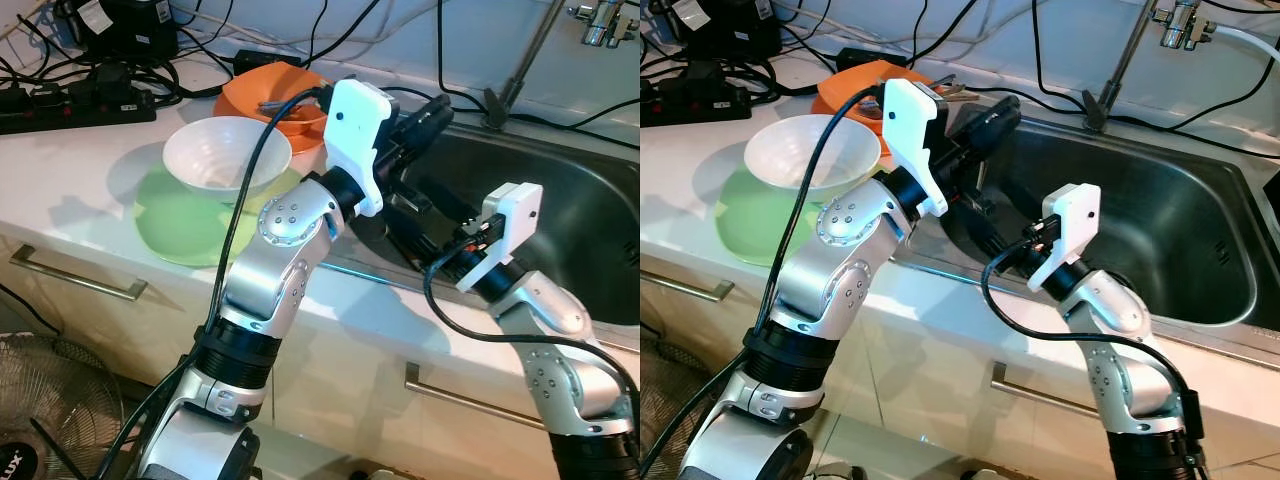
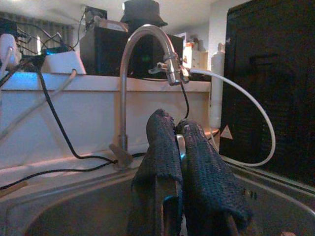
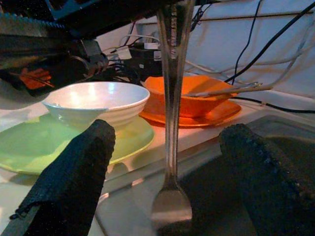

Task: Kitchen organization

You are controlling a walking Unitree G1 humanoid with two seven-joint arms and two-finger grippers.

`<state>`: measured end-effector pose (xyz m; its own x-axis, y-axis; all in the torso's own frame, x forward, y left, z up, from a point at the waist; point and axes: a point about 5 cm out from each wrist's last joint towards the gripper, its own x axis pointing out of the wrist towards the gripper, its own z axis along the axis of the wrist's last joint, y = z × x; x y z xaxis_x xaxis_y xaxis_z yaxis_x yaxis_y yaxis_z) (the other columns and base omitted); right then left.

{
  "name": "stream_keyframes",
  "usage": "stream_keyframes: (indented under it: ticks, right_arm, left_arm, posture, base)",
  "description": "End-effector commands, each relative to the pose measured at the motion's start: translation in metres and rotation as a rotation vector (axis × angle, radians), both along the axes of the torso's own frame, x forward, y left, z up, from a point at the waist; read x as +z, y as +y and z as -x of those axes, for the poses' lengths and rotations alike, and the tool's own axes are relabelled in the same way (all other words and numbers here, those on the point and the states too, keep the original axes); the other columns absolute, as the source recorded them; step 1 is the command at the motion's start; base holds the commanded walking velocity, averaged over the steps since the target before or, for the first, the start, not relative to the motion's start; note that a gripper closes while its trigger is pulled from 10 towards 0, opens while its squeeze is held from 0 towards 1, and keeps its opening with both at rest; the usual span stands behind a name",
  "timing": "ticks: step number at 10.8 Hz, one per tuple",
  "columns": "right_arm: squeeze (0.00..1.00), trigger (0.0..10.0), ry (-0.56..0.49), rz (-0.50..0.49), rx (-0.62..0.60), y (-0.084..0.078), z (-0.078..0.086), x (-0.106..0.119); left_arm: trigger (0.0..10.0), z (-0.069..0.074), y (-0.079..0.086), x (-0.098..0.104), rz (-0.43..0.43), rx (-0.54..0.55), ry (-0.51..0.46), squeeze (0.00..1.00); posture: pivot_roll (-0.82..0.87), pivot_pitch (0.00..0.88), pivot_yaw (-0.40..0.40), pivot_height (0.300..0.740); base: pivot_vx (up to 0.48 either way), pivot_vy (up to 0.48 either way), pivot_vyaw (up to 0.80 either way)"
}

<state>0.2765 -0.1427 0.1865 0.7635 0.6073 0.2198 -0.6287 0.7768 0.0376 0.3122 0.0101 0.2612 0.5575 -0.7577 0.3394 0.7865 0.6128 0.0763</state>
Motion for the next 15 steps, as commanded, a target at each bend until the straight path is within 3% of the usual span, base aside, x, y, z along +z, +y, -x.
stream_keyframes:
  ticks: [1, 7, 8, 9, 15]
  right_arm:
    - [0.0, 10.0, -0.01, -0.004, 0.006, 0.003, 0.0, 0.004]
    - [0.0, 10.0, 0.03, 0.015, -0.1, 0.003, -0.013, -0.013]
    - [0.0, 1.5, 0.044, 0.038, -0.122, 0.003, -0.015, -0.018]
    - [0.0, 0.0, 0.041, 0.033, -0.138, 0.002, -0.017, -0.018]
    - [0.0, 0.0, 0.013, 0.022, -0.191, -0.005, -0.022, -0.015]
  left_arm:
    - [10.0, 0.006, -0.007, 0.002, 0.002, -0.049, -0.003, 0.0]
    - [10.0, 0.011, -0.009, 0.001, -0.002, -0.098, 0.009, 0.0]
    - [10.0, 0.011, -0.009, 0.001, -0.003, -0.099, 0.009, 0.0]
    - [10.0, 0.01, -0.009, 0.002, -0.006, -0.099, 0.009, 0.0]
    - [10.0, 0.01, -0.008, 0.001, -0.012, -0.096, 0.009, 0.0]
  posture:
    - [0.03, 0.051, -0.053, 0.74]
    - [0.04, 0.057, -0.054, 0.74]
    - [0.04, 0.058, -0.053, 0.74]
    - [0.04, 0.058, -0.053, 0.74]
    - [0.04, 0.057, -0.053, 0.74]
  base:
    - [0.0, 0.0, 0.0]
    - [0.0, 0.0, 0.0]
    - [0.0, 0.0, 0.0]
    - [0.0, 0.0, 0.0]
    - [0.0, 0.0, 0.0]
